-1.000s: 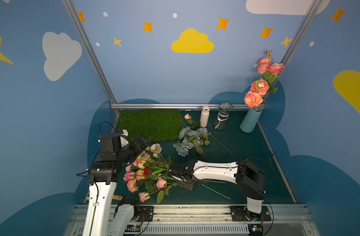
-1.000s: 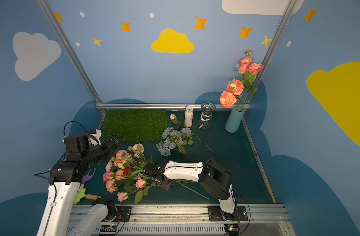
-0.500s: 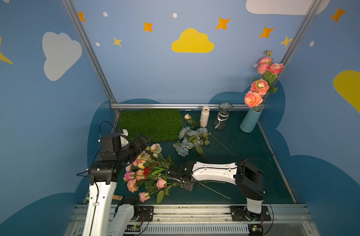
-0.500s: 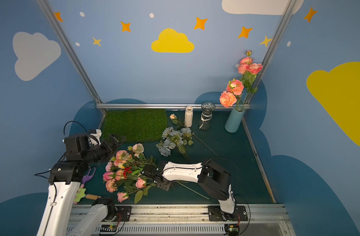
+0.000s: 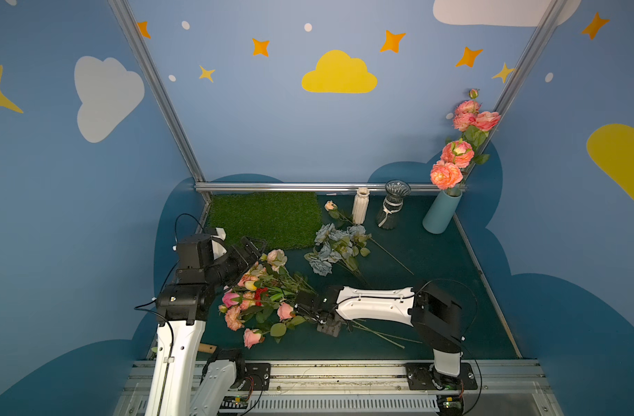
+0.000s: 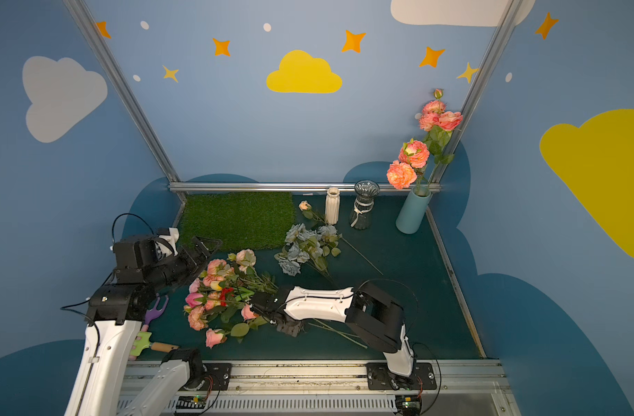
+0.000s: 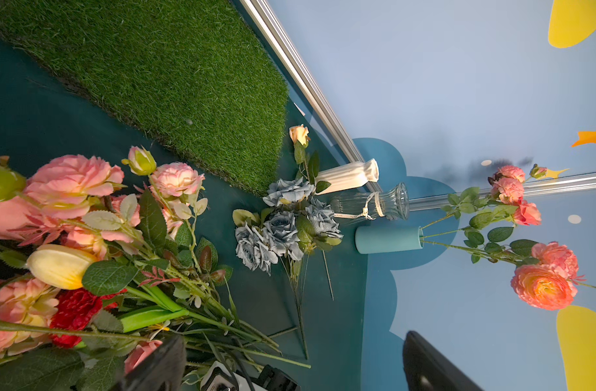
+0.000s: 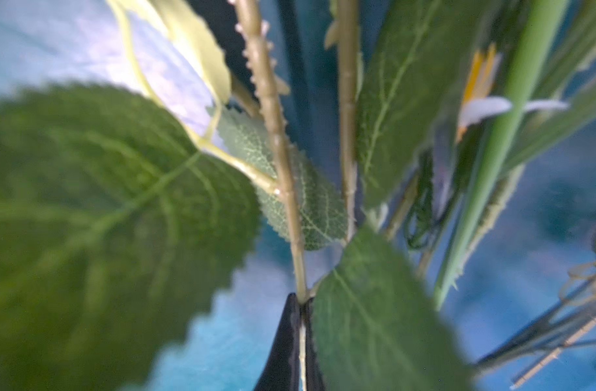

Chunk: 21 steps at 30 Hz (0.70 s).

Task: Place the pink flowers into the vase
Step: Pick up the flower at the center of the board.

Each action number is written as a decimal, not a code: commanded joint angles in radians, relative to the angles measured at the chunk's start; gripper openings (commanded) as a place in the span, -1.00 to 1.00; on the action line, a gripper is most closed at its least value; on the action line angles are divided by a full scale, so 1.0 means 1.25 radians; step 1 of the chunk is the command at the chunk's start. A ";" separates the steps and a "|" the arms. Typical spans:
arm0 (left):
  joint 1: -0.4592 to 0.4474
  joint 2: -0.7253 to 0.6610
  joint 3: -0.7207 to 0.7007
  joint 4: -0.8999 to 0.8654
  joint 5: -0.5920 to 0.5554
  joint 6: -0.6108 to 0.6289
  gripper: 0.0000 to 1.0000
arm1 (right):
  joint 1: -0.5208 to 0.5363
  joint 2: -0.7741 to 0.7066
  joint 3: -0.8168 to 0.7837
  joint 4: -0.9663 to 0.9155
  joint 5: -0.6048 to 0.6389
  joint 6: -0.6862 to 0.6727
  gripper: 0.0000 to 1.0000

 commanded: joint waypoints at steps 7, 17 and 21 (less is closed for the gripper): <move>0.002 -0.009 0.003 0.025 0.004 0.002 1.00 | 0.010 -0.106 0.044 -0.080 0.117 -0.011 -1.00; 0.002 -0.019 0.013 0.020 -0.048 0.029 1.00 | -0.039 -0.194 0.073 -0.070 0.204 -0.028 -1.00; 0.002 -0.021 0.012 0.030 -0.065 0.043 1.00 | -0.103 -0.269 0.067 0.042 0.209 -0.037 -1.00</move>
